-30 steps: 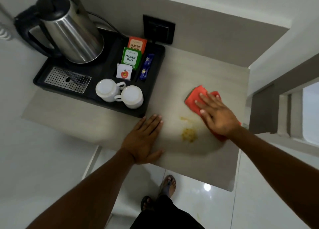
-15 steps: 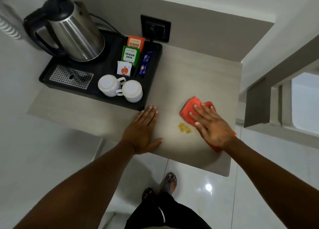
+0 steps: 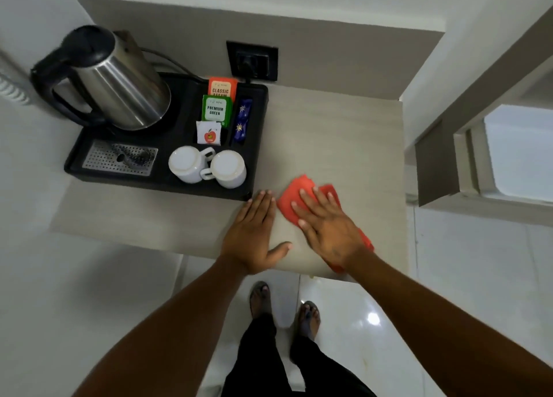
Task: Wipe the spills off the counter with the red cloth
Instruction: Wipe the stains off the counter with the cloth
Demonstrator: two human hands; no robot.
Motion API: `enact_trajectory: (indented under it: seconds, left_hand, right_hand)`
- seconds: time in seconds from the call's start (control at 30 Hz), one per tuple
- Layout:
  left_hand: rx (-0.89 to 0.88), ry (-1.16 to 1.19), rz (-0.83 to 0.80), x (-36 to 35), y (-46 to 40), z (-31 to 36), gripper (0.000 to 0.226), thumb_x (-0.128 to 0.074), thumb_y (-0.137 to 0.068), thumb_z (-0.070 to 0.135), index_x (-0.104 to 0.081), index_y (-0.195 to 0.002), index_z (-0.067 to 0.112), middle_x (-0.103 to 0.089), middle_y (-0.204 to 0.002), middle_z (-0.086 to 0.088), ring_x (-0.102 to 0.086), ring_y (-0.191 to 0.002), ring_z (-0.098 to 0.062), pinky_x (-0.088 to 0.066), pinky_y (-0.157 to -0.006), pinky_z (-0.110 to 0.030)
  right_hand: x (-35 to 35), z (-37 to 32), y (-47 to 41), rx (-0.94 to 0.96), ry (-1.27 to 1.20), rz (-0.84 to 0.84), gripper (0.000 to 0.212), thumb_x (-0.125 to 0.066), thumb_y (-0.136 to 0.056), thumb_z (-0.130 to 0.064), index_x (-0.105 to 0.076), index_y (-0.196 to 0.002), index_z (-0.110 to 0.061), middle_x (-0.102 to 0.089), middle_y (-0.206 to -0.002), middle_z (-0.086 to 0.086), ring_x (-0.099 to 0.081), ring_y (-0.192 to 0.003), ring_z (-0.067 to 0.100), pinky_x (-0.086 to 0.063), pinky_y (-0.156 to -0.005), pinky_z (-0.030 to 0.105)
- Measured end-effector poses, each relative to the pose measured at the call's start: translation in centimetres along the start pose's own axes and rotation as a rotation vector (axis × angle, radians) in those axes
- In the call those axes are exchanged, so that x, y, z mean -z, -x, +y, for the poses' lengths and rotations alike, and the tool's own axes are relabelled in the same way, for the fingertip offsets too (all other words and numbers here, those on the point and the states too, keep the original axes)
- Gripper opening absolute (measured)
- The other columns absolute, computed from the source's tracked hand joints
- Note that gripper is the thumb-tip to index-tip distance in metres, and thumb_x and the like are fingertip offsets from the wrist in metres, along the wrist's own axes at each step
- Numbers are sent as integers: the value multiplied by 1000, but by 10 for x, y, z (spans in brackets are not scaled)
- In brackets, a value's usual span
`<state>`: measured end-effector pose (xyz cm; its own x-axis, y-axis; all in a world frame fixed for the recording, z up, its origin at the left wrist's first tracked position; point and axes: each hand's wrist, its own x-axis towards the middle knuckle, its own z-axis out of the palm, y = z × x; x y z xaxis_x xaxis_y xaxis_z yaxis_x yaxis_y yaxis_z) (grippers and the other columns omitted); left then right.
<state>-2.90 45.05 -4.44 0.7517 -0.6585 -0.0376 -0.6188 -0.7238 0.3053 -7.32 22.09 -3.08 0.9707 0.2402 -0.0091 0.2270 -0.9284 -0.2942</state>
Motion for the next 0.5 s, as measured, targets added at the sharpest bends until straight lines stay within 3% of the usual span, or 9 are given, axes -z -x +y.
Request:
enact_trajectory:
  seconds: [0.1,0.17,0.27,0.37,0.5]
  left_hand:
    - [-35,1,0,2,2,-2,102,-50,-93,68,-20,-159,-2,-16,-170,-21,-6,-159,-31,-8,-128,-47]
    - [-62,-26,-36,3,6,-7,102,-46,-94,71,-18,-160,-2,-13,-171,-20,-2,-159,-30,-10,-128,-48]
    - [-152,-66,-86,10,15,-25,101,-42,-96,72,-13,-162,2,-9,-172,-17,1,-159,-27,-13,-128,-49]
    - [-201,-98,-108,15,21,-38,101,-38,-96,74,-10,-162,3,-6,-172,-14,3,-159,-24,-8,-128,-45]
    - [-198,-119,-97,17,18,-37,97,-41,-97,68,-15,-161,1,-12,-171,-18,-4,-159,-27,-12,-127,-46]
  right_hand:
    - [7,12,49,-51,11,-34,49,-34,-102,-40,-36,-150,-29,-26,-161,2,-15,-151,28,-14,-121,53]
    - [19,34,63,-182,12,-48,50,-27,-102,-44,-30,-151,-32,-21,-163,0,-14,-151,28,-13,-121,53]
    - [29,48,41,-443,-22,-8,58,-13,-100,-50,-26,-153,-31,-15,-164,1,-10,-151,32,-4,-122,52]
    - [27,28,0,-612,-88,54,63,-15,-96,-49,-34,-151,-26,-19,-163,7,-9,-150,37,-2,-120,53]
    - [4,-28,-25,-517,-73,69,56,-26,-99,-45,-39,-149,-24,-26,-161,10,-15,-148,41,-10,-119,57]
